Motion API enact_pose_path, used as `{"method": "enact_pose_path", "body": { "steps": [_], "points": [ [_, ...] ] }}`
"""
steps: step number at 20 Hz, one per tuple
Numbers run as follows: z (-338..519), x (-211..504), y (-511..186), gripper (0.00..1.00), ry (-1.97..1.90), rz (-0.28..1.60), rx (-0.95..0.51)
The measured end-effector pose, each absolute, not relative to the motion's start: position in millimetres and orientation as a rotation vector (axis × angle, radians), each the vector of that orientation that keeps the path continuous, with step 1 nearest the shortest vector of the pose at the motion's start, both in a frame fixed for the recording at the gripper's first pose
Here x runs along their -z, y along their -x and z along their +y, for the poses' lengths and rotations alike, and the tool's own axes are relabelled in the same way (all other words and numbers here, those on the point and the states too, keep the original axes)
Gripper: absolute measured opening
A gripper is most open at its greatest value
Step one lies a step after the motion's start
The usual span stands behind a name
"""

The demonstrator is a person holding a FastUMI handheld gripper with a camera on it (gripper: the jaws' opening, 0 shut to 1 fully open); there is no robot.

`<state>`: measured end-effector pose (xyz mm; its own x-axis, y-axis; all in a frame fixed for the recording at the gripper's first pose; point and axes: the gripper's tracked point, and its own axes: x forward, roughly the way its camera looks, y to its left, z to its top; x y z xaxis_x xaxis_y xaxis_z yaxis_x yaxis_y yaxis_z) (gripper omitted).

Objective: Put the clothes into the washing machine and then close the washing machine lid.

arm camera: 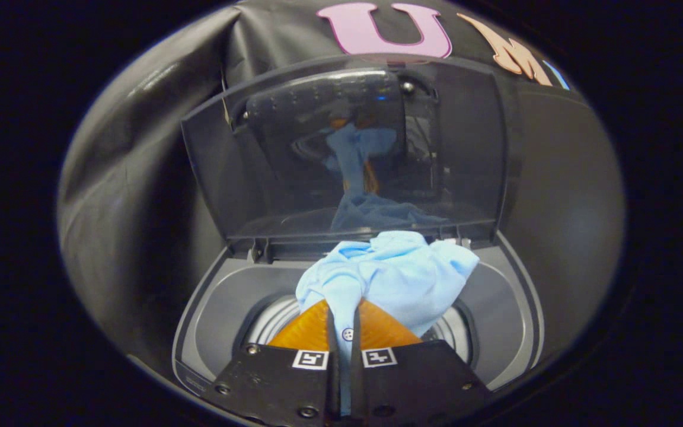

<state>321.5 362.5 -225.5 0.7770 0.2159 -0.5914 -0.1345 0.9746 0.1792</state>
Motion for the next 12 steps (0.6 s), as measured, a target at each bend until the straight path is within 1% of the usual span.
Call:
{"method": "enact_pose_path", "body": {
  "steps": [3, 7, 11, 12],
  "points": [
    [363, 236, -317, 0.07, -0.128, 0.698, -0.188],
    [359, 247, -311, 0.11, -0.126, 0.773, -0.156],
    [359, 248, -309, 0.13, -0.126, 0.782, -0.156],
    [358, 249, -308, 0.17, -0.124, 0.788, -0.152]
  ]
}}
